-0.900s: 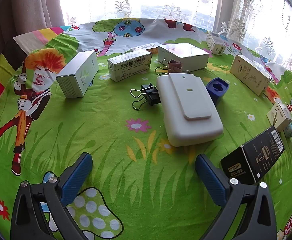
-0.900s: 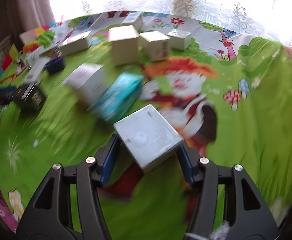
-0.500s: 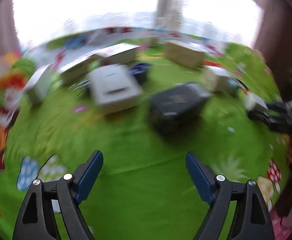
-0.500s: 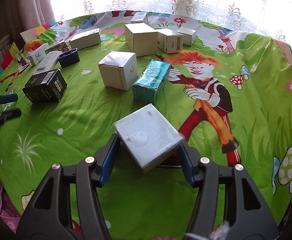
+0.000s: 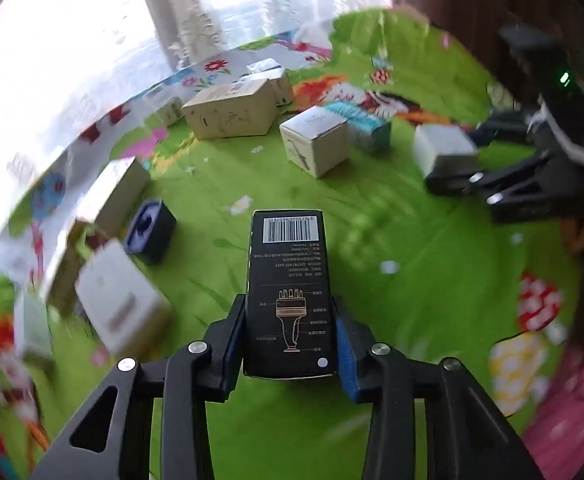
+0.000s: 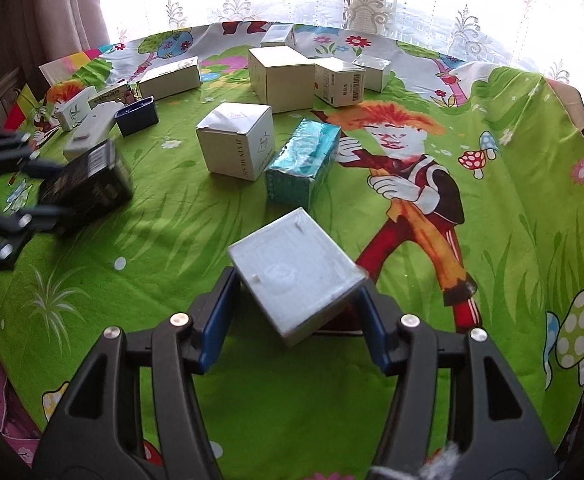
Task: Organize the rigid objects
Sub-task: 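Hold the white box in the right tool while the left tool grasps the black box, then carry both boxes to the purple storage box and open both tools to drop them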
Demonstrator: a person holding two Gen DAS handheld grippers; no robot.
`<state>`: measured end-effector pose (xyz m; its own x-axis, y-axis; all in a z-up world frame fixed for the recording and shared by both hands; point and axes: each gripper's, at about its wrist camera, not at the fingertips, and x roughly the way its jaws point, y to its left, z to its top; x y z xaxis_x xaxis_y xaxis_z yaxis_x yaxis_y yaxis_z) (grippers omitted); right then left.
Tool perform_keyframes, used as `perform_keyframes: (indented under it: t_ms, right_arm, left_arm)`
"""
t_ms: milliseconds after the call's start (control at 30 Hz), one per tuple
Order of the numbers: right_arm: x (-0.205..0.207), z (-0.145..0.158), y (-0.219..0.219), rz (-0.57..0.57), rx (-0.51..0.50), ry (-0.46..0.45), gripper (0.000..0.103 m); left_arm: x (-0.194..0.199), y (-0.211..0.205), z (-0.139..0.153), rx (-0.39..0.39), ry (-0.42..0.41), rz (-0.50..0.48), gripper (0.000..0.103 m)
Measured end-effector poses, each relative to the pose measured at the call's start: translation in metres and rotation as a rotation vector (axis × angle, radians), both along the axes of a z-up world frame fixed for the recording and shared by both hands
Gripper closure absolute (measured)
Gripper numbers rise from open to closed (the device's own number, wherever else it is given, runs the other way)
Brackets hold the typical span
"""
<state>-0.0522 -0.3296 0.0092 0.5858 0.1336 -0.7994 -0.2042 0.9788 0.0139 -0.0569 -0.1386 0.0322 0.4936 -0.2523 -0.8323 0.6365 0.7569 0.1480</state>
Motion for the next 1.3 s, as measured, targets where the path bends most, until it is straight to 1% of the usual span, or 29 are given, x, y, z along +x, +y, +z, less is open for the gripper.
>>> perform_keyframes:
  t_ms: [67, 100, 133, 200, 267, 333, 433, 500, 533, 600, 633, 800, 867, 900, 933, 1067, 1300]
  right_arm:
    - [0.000, 0.000, 0.000, -0.001, 0.001, -0.001, 0.041]
    - [0.000, 0.000, 0.000, -0.001, 0.000, -0.001, 0.041]
    - [0.000, 0.000, 0.000, -0.001, 0.000, -0.001, 0.041]
    - [0.000, 0.000, 0.000, -0.001, 0.001, -0.001, 0.041]
    - [0.000, 0.000, 0.000, -0.002, 0.000, -0.001, 0.039]
    - [0.001, 0.000, 0.000, -0.007, -0.005, 0.000, 0.037]
    - [0.001, -0.001, -0.001, -0.017, -0.002, 0.003, 0.034]
    - [0.001, -0.001, -0.001, -0.018, -0.003, 0.003, 0.033]
    - [0.001, -0.001, -0.001, -0.018, -0.004, 0.004, 0.033]
    - [0.001, -0.001, -0.001, -0.017, -0.004, 0.004, 0.033]
    - [0.001, -0.001, -0.001, -0.017, -0.005, 0.004, 0.033]
    - [0.001, -0.001, -0.001, -0.017, -0.005, 0.004, 0.033]
    - [0.001, -0.001, -0.001, -0.017, -0.007, 0.003, 0.034]
    - [0.001, -0.001, -0.001, -0.017, -0.007, 0.002, 0.039]
    - [0.000, 0.000, 0.000, -0.013, -0.008, -0.003, 0.043]
    - [0.000, 0.000, 0.001, -0.011, -0.022, -0.010, 0.043]
    - [0.000, 0.000, -0.001, -0.017, -0.003, -0.001, 0.043]
  left_arm:
    - [-0.010, -0.003, -0.007, -0.013, 0.005, 0.096, 0.062]
    - [-0.014, -0.008, -0.007, -0.007, -0.004, 0.120, 0.061]
    - [-0.014, -0.009, -0.010, -0.003, -0.030, 0.172, 0.061]
    - [-0.006, -0.006, -0.012, 0.017, -0.052, 0.213, 0.060]
    - [0.000, -0.008, -0.017, 0.031, -0.075, 0.260, 0.055]
    - [0.002, -0.005, -0.020, 0.015, -0.090, 0.292, 0.052]
    - [0.008, 0.003, -0.018, -0.040, -0.049, 0.343, 0.051]
    - [0.008, 0.008, -0.020, -0.089, -0.015, 0.385, 0.051]
    - [0.011, 0.014, -0.021, -0.126, 0.017, 0.411, 0.051]
    - [0.012, 0.020, -0.022, -0.145, 0.038, 0.430, 0.051]
    - [0.011, 0.020, -0.021, -0.141, 0.034, 0.446, 0.051]
    - [0.007, 0.016, -0.021, -0.136, 0.034, 0.460, 0.052]
    - [0.006, 0.017, -0.021, -0.140, 0.037, 0.445, 0.059]
    - [0.006, 0.016, -0.020, -0.138, 0.036, 0.442, 0.063]
    - [0.004, 0.017, -0.020, -0.132, 0.031, 0.437, 0.063]
    - [0.002, 0.019, -0.019, -0.144, 0.040, 0.436, 0.063]
    - [0.002, 0.025, -0.018, -0.149, 0.052, 0.436, 0.063]
